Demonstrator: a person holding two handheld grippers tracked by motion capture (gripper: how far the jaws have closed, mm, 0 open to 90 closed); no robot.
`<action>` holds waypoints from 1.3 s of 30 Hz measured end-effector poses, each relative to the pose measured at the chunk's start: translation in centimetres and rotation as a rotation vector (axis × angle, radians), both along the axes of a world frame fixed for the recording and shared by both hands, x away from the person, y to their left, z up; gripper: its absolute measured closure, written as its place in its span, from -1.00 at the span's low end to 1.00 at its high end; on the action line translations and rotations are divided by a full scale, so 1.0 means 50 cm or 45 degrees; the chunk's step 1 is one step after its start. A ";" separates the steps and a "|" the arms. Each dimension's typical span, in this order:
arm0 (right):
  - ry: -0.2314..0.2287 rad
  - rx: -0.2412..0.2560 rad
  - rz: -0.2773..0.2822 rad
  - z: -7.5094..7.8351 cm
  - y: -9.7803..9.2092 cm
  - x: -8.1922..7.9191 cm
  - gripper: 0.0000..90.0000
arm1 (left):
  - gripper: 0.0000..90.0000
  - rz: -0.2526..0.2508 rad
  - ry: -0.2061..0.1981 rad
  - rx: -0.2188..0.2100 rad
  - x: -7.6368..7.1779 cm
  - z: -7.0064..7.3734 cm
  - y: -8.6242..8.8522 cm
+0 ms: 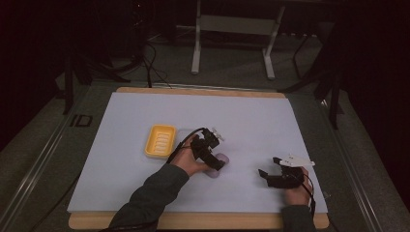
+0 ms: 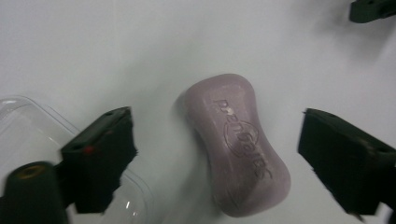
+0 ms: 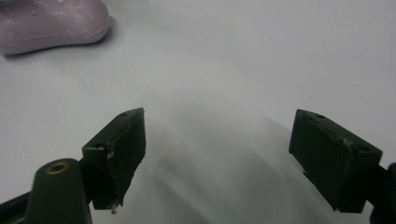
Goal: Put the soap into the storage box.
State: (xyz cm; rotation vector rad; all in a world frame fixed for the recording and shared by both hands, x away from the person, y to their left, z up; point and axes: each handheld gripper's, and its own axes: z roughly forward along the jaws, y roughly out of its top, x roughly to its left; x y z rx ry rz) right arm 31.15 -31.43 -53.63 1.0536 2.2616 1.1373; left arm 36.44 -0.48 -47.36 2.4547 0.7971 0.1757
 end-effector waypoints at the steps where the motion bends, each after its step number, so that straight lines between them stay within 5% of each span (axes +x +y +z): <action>1: 0.000 0.000 0.000 0.000 0.000 0.000 -0.59 | -0.82 0.001 0.004 -0.001 0.000 -0.002 -0.002; 14: -0.003 -0.002 0.004 0.000 0.000 0.000 -0.59 | -0.74 0.026 0.038 0.042 0.007 -0.035 -0.023; 31: 0.002 0.000 0.004 0.000 0.000 0.000 -0.60 | -0.65 -0.024 0.075 0.107 0.005 -0.066 -0.048; 39: 0.002 0.002 0.007 0.000 0.000 0.001 -0.60 | -0.33 -0.078 0.107 0.132 0.009 -0.065 -0.040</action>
